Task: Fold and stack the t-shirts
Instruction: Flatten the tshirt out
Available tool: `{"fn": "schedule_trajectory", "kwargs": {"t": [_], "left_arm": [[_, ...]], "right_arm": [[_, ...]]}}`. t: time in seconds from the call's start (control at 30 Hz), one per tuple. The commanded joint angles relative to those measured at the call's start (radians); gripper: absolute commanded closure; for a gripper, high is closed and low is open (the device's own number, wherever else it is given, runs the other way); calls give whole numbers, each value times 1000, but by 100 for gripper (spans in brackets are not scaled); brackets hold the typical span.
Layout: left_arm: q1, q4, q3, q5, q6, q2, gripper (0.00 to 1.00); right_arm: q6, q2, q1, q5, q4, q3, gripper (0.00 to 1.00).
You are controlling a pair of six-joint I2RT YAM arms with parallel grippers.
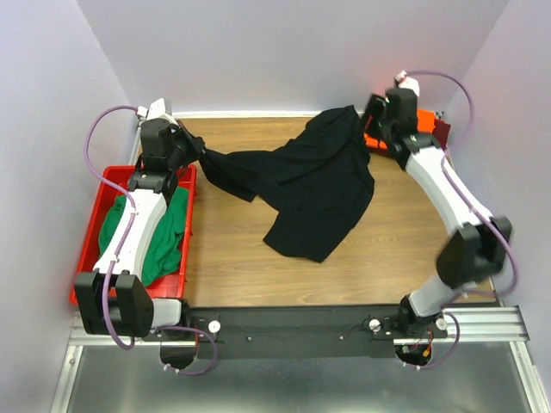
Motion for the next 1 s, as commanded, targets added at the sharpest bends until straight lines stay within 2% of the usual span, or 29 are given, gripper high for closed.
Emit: {"fn": "schedule_trajectory", "kwargs": {"t": [0.0,0.07,0.1,0.23,0.37,0.73,0.97], "left_arm": [[4,40,-16,29,9,-37,100],[4,46,-19,38,9,-37,100],[4,48,-21,41,9,-37,100],[3,57,-38,46,12,-39,100],[3,63,-52,52,12,-31,100],[3,66,-58,52,12,-25,100],[3,68,-59,53,15,-25,100]], "right_arm": [[154,-158,3,-87,-10,-336,34],[205,-239,6,-113,-7,-460,39],[213,-264,10,-115,5,-557,39],[253,-345,24,-121,53,-741,39],[274,-335,49,-139,99,-818,39],[317,-195,130,-110,177,-829,42],[326,-203,148,-75,176,-852,43]]}}
